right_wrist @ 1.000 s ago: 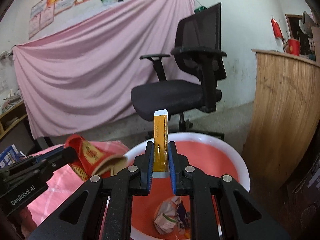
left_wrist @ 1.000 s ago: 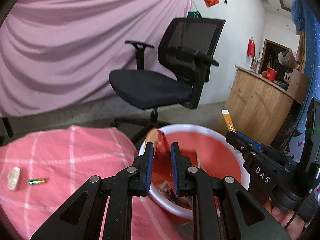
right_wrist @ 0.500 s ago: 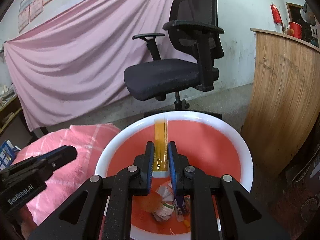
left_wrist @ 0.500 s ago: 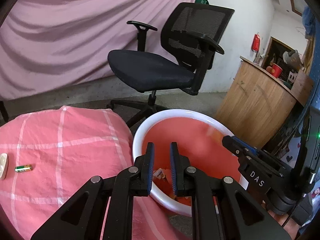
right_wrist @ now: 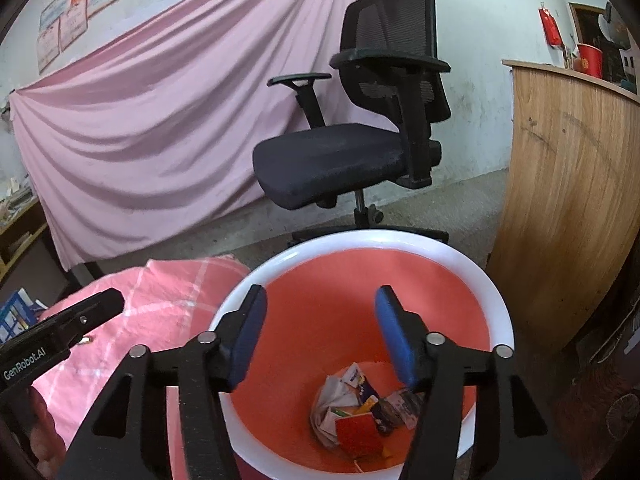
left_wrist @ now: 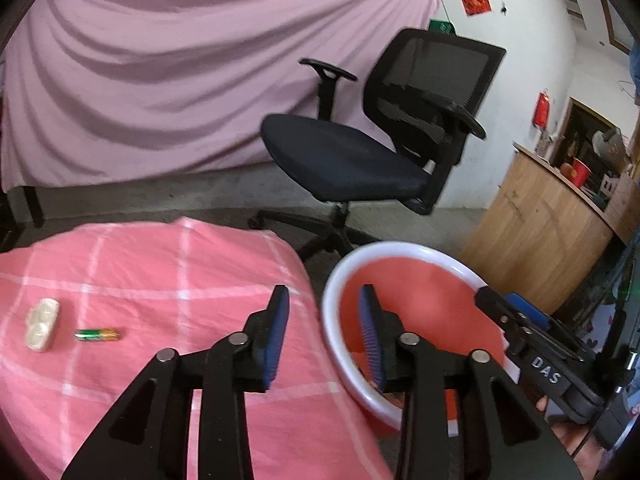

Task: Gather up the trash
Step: 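Move both tools back over the white case and green battery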

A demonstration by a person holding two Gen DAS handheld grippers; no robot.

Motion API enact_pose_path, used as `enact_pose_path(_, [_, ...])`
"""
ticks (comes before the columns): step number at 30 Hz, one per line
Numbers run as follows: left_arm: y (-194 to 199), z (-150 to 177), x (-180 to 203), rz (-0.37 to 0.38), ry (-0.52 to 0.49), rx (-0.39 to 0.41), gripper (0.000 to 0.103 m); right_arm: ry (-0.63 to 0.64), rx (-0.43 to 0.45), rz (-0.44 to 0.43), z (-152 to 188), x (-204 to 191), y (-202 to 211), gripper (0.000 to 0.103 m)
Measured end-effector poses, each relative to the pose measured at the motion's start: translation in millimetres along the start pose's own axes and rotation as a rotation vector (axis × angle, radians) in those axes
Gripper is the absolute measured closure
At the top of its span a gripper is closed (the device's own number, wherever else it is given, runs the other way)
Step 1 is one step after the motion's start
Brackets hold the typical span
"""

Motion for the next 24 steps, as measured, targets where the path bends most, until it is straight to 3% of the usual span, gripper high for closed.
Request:
enact_pose_path(6, [26, -6, -25, -0.08, 0.028, 0.084, 0.042, -0.016, 0.056, -0.03, -6, -8, 9, 0.021])
enact_pose_path(8, [33, -8, -31, -0.1, 0.034, 0.108, 0.019, -0.022, 0.076, -0.036, -7, -11, 11, 0.016])
enact_pose_path(10, [46, -9, -39, -0.133, 0.039, 0.17, 0.004, -0.027, 0.092, -0.04, -9, -14, 14, 0.01])
enact_pose_path(12, [57, -9, -44, -0.16, 0.035, 0.223, 0.001, -0.034, 0.116, -0.042, -11, -17, 16, 0.0])
enact_pose_path(24, [105, -6, -81, -0.29, 0.022, 0.365, 0.001, 0.006, 0.334, -0.15, -27, -72, 46, 0.0])
Point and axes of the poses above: each gripper's, at about its wrist camera, not at the fingertips, and y roughly against the way its jaws point, x to its right, z to its underside, the point moved 3 cm from there along -y, roughly the way its jaws point
